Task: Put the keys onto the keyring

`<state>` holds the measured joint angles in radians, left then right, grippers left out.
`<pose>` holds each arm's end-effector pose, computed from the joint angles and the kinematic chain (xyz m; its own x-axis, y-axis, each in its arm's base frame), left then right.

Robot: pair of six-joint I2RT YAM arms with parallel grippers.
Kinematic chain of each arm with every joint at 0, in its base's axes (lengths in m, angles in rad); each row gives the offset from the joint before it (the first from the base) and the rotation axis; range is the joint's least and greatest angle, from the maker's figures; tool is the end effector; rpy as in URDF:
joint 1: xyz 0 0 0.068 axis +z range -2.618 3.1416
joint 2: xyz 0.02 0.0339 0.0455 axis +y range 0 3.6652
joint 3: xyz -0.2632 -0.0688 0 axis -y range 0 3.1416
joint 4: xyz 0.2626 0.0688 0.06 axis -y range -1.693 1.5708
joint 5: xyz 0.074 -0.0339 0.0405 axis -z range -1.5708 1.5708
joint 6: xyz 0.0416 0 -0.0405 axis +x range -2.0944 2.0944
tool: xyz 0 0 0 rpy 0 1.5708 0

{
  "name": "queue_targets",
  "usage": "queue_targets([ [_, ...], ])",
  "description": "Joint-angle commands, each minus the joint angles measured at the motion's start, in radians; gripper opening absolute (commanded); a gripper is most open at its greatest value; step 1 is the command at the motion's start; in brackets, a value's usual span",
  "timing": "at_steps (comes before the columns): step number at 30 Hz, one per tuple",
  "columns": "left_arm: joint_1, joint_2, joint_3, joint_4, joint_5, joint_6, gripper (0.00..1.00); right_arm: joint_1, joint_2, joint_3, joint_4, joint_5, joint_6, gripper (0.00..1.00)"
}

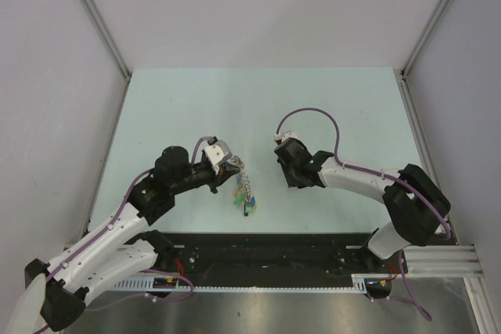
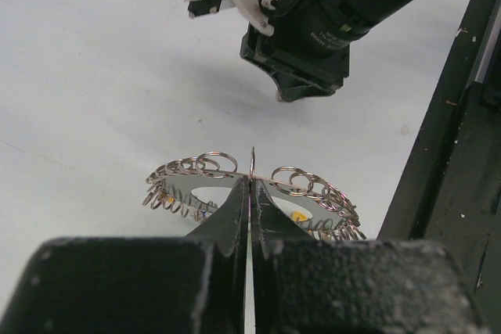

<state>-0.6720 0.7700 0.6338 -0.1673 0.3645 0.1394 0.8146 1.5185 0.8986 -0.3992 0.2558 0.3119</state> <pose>0.1528 -0.1405 0.2868 -0.1138 0.2564 -0.9598 0.8721 0.4885 0.0271 0.2236 0.2217 0.1753 -0.7442 -0.3563 -0.5650 -0.4039 0.9137 -0.0442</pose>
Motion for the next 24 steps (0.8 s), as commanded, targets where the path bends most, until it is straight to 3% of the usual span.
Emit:
queue_targets([
  [1,-0.003,-0.028,0.010,0.058,-0.007,-0.001,0.00,0.020,0.090,0.082,-0.075,0.060,-0.036,0.27],
  [11,-0.003,-0.031,0.009,0.057,-0.002,-0.003,0.00,0.052,0.163,0.126,-0.125,0.123,-0.050,0.19],
  [17,-0.003,-0.031,0.009,0.057,-0.002,-0.003,0.00,0.060,0.154,0.132,-0.141,0.145,-0.048,0.01],
  [24,-0.003,-0.032,0.007,0.061,-0.007,-0.006,0.00,0.064,0.017,0.134,-0.118,0.157,-0.059,0.00],
])
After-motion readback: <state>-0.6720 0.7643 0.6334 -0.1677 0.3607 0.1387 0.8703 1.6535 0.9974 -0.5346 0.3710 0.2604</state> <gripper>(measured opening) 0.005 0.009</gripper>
